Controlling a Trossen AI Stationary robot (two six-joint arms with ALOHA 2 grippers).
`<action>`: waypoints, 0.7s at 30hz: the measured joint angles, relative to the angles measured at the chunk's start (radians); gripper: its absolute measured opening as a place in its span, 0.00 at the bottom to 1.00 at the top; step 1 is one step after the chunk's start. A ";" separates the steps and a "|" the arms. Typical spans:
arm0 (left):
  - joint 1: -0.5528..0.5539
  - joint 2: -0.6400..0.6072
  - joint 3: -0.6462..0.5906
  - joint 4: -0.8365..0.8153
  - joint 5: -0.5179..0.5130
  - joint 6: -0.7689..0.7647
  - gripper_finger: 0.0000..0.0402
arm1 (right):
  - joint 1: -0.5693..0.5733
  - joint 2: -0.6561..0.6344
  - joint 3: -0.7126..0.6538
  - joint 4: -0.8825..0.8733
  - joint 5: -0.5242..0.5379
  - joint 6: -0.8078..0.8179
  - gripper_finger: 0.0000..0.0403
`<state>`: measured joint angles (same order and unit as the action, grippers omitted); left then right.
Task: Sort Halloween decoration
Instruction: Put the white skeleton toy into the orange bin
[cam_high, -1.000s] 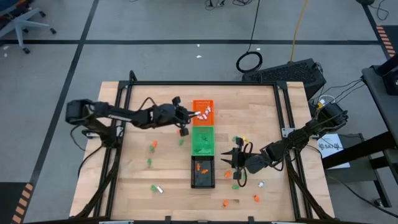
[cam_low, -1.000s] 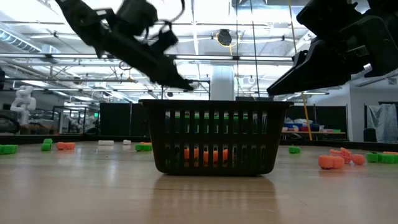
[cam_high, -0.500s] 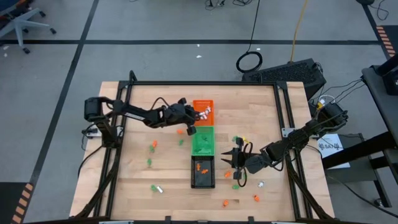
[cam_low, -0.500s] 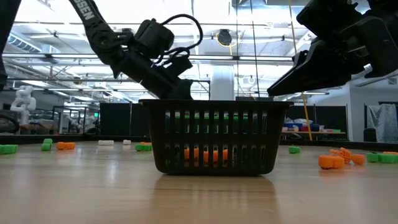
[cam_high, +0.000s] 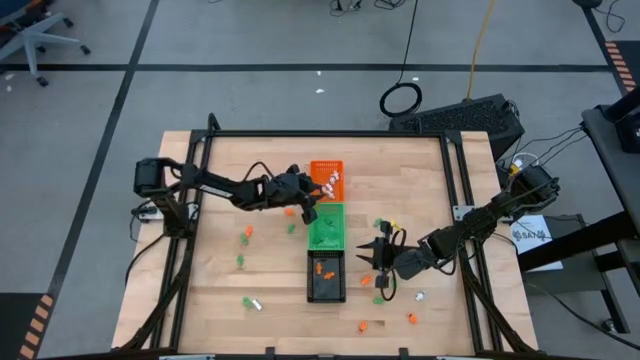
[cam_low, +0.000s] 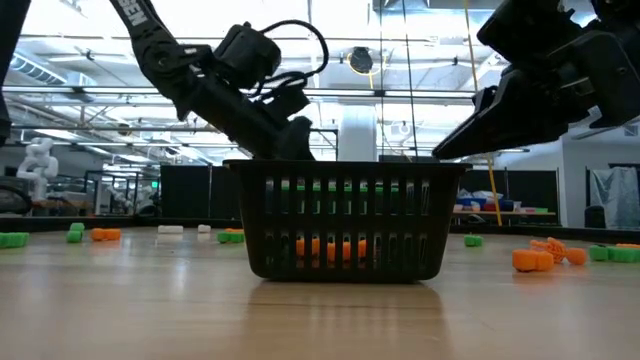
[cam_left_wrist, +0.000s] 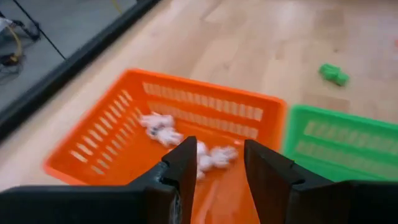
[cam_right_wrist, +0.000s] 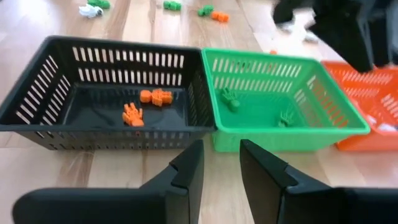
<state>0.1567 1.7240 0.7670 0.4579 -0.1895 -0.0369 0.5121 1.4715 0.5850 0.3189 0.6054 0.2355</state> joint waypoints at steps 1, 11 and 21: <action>-0.012 -0.006 0.000 -0.006 -0.001 -0.008 0.33 | 0.000 0.000 0.000 -0.011 -0.001 0.015 0.22; -0.123 -0.181 -0.006 -0.204 -0.240 -0.053 0.33 | 0.003 0.000 0.000 -0.048 -0.002 0.082 0.22; -0.121 -0.529 -0.181 -0.528 -0.321 -0.172 0.33 | 0.035 0.000 0.000 -0.051 0.001 0.101 0.22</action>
<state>0.0352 1.1955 0.5858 -0.0696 -0.5104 -0.2088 0.5474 1.4719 0.5850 0.2684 0.6067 0.3367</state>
